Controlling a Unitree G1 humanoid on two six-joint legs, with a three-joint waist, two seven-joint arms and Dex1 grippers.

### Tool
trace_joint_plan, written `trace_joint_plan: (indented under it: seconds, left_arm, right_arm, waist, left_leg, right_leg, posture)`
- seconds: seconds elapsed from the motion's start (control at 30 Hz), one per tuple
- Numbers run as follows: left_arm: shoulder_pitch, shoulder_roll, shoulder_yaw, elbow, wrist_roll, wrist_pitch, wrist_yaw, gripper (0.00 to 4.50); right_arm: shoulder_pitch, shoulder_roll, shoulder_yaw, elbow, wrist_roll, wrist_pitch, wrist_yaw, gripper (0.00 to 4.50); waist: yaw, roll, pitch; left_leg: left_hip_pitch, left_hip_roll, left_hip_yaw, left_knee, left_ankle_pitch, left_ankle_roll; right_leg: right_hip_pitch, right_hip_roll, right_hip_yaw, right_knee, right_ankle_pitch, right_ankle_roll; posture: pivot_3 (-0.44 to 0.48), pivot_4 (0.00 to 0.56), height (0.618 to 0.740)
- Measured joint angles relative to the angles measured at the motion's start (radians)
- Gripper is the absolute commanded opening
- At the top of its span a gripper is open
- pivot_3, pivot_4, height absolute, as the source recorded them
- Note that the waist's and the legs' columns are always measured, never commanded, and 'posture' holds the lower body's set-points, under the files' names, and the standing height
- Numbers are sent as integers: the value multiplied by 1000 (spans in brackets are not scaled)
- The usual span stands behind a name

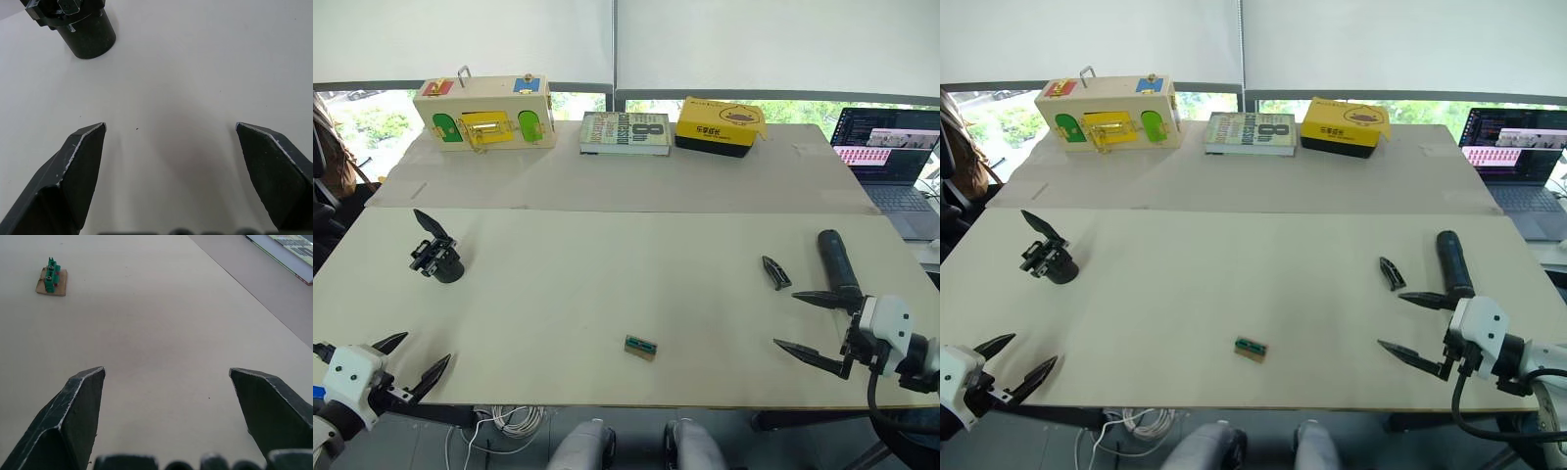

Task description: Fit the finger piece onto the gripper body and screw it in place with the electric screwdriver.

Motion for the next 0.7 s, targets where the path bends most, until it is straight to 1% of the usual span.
trace_joint_plan:
  seconds: [0.07,0.13,0.23,0.33,0.43,0.53,0.7]
  left_arm:
    - [-9,-2,1,0,-10,6,-1,4500]
    - [-33,-25,16,3,-70,40,0,4500]
    - [-63,-51,50,2,-154,101,21,4500]
    - [-60,-66,90,5,-184,130,44,4500]
    - [-67,-123,145,36,-190,114,115,4500]
    - [-69,-178,193,91,-158,40,189,4500]
    - [-60,-251,198,113,-155,4,243,4500]
  right_arm:
    - [-3,1,2,0,0,2,-3,4469]
    - [-24,21,18,-15,6,22,-22,4469]
    - [-95,75,67,-77,55,81,-63,4469]
    - [-160,128,93,-142,111,108,-105,4469]
    - [-193,208,117,-214,165,108,-133,4469]
    - [-189,269,147,-259,217,94,-114,4469]
    - [-164,298,170,-258,226,57,-75,4469]
  waist:
    - [0,0,0]
    - [-2,0,0]
    - [-7,0,0]
    - [-14,0,0]
    - [-14,0,0]
    - [-13,-1,-1]
    - [2,-2,-1]
  left_leg:
    - [0,0,0,0,0,0]
    - [0,0,0,0,0,0]
    - [1,2,0,0,0,0]
    - [1,2,0,0,0,0]
    - [1,2,0,0,0,0]
    - [0,2,1,0,-2,1]
    - [3,0,3,0,-3,2]
  right_leg:
    - [0,0,0,0,0,0]
    - [0,0,0,1,0,0]
    - [0,2,1,1,0,0]
    - [-1,4,2,1,0,0]
    - [-1,5,2,0,1,0]
    - [-1,6,2,-2,1,-2]
    - [-1,5,2,-2,2,-1]
  posture:
    - [0,150,740]
    - [0,150,740]
    - [0,150,740]
    - [0,150,740]
    - [0,150,740]
    - [0,150,740]
    - [0,150,740]
